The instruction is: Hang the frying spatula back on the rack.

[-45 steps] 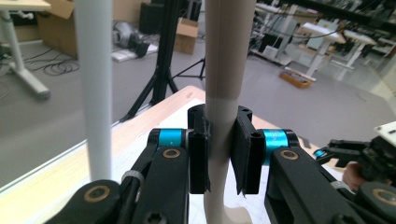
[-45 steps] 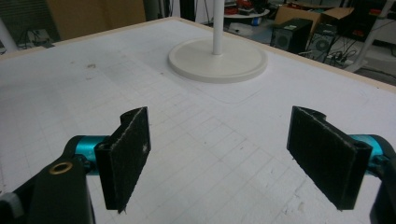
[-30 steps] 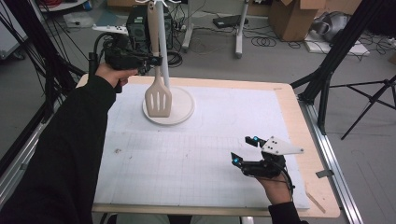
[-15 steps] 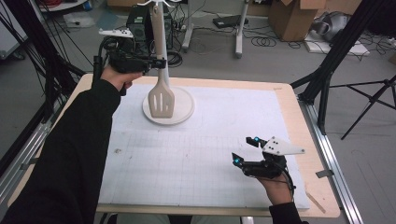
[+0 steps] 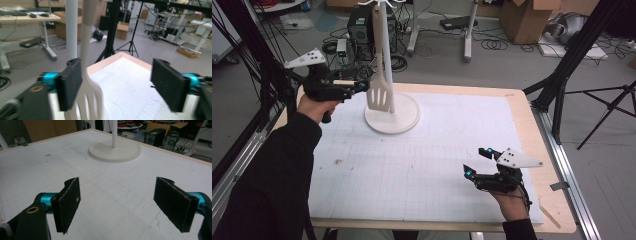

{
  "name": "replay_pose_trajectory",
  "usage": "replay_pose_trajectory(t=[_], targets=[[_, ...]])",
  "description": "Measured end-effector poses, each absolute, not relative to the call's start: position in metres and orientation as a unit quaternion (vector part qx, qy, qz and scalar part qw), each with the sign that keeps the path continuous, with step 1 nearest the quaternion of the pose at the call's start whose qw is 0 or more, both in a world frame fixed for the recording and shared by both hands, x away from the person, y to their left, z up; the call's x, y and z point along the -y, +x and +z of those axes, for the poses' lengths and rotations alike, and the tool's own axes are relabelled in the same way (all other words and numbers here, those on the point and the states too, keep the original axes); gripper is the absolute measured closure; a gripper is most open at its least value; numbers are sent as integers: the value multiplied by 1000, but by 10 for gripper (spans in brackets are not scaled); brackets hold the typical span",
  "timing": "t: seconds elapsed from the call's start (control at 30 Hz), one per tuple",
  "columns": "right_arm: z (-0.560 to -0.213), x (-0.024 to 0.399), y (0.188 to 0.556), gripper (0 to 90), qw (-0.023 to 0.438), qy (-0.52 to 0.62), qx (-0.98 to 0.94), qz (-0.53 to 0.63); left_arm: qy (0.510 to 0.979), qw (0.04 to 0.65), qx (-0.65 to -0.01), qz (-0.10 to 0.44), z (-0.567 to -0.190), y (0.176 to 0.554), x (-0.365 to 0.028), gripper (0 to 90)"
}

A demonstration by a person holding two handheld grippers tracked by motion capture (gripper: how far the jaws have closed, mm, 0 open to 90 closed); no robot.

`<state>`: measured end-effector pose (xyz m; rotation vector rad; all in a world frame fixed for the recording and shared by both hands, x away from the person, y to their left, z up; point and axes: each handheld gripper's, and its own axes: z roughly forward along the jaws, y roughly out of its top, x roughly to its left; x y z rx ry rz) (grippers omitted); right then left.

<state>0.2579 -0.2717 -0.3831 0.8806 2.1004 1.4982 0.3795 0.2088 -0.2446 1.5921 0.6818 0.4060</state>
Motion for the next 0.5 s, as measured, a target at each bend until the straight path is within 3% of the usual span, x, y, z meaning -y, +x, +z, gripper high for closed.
replay_pose_trajectory(t=[0.3,0.5], targets=[[-386,270,260,203,200,318,-756,535,676,647,-271,227,-289,327,-216,168],[-390,269,262,203,202,320,-761,527,683,642,-269,220,-324,305,-217,168]])
